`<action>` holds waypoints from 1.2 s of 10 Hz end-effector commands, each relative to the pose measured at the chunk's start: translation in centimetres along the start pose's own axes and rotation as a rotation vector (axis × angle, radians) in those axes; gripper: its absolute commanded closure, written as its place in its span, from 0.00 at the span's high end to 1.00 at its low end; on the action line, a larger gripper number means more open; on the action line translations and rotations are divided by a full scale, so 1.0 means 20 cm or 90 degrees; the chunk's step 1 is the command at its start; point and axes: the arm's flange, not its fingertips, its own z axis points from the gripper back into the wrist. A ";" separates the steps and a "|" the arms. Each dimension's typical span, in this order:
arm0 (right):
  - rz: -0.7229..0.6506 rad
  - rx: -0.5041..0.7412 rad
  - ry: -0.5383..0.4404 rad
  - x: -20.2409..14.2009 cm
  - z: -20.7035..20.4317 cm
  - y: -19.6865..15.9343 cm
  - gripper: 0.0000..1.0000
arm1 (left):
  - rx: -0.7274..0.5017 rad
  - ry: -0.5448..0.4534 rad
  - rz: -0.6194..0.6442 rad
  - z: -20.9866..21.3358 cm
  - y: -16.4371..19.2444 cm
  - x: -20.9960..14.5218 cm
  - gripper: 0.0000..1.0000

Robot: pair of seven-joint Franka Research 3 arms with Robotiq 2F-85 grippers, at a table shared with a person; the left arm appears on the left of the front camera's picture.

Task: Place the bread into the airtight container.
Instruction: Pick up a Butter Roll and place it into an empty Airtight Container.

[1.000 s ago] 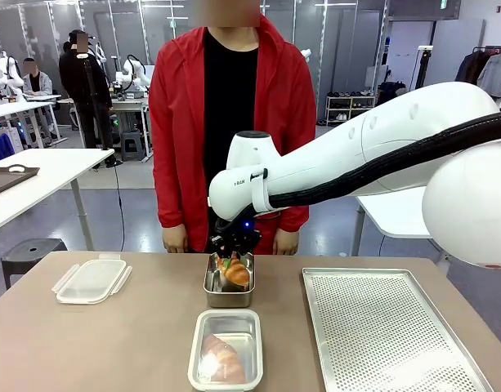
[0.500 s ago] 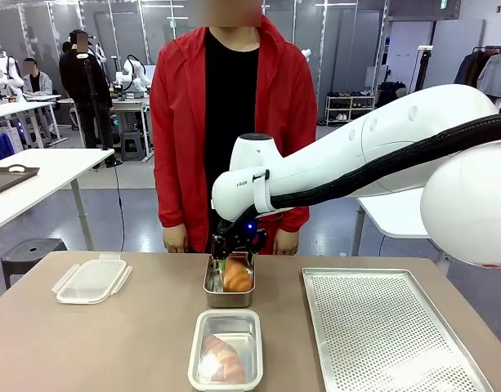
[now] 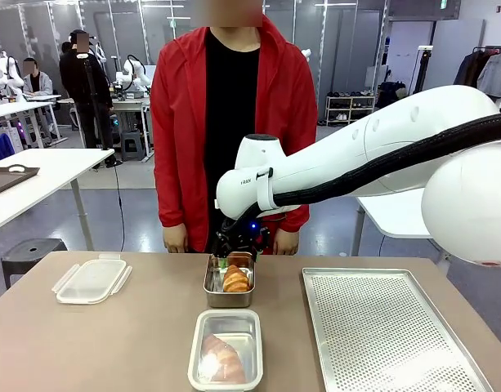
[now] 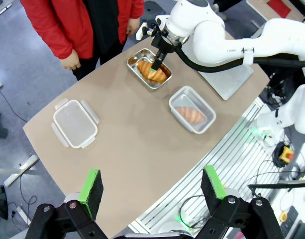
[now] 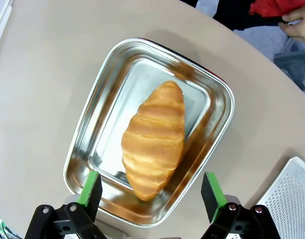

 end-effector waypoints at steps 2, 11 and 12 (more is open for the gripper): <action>-0.006 -0.010 -0.001 0.00 0.00 0.01 1.00 | -0.004 0.002 -0.006 0.01 -0.01 0.00 1.00; 0.002 0.000 0.000 0.00 0.00 0.01 0.96 | -0.004 0.002 -0.006 0.01 -0.01 0.00 1.00; 0.014 -0.018 0.003 -0.03 0.14 0.03 1.00 | -0.004 0.002 -0.006 0.01 -0.01 0.00 1.00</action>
